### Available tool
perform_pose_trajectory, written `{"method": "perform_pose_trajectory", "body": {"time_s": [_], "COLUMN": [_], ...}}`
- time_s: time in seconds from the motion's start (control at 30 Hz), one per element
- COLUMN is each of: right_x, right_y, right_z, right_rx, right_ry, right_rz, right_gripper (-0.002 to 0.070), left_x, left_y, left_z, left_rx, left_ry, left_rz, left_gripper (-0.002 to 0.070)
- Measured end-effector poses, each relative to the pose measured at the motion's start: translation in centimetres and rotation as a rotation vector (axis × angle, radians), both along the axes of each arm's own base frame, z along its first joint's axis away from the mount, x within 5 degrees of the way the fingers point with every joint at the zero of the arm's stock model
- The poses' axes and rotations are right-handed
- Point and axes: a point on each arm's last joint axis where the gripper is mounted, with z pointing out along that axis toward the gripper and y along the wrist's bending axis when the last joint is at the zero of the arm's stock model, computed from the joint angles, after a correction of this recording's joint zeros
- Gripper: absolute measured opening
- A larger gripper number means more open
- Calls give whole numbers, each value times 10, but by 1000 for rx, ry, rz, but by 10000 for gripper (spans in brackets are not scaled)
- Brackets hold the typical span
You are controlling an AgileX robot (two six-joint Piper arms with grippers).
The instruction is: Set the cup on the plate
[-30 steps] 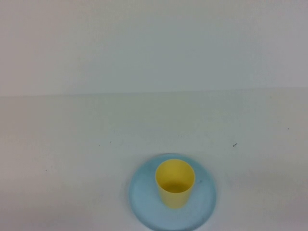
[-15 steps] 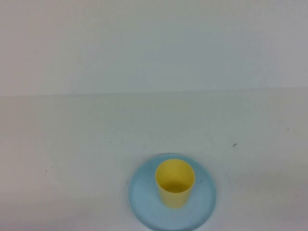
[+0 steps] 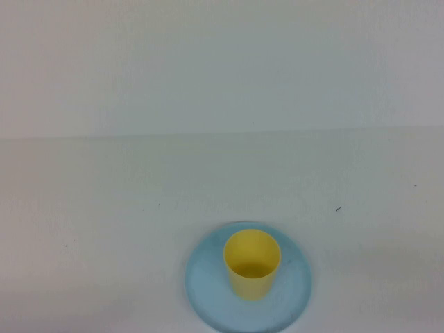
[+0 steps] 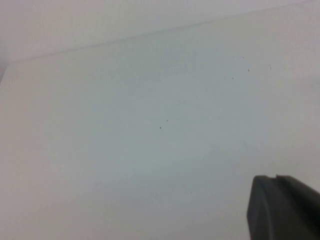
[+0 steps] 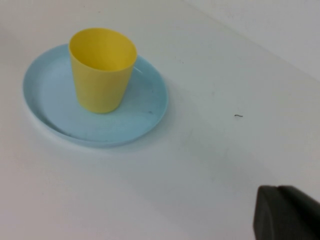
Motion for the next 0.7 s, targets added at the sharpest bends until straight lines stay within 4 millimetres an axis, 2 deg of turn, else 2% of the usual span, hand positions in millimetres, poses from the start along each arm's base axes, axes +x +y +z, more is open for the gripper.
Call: {"method": "perform_pose_trajectory", "body": {"time_s": [0.53, 0.7], "right_x": [-1, -7], "right_y": [-1, -13], "right_z": [1, 6], "right_rx": [3, 24], "right_ry": [-6, -89], "right_rz": [0, -61], "right_gripper": [1, 1], "left_x": [0, 0], "left_y": [0, 0], "left_z": [0, 0], "left_rx": [2, -3], "left_ry": [0, 0], "left_rz": [0, 0], "left_gripper": [0, 0]}}
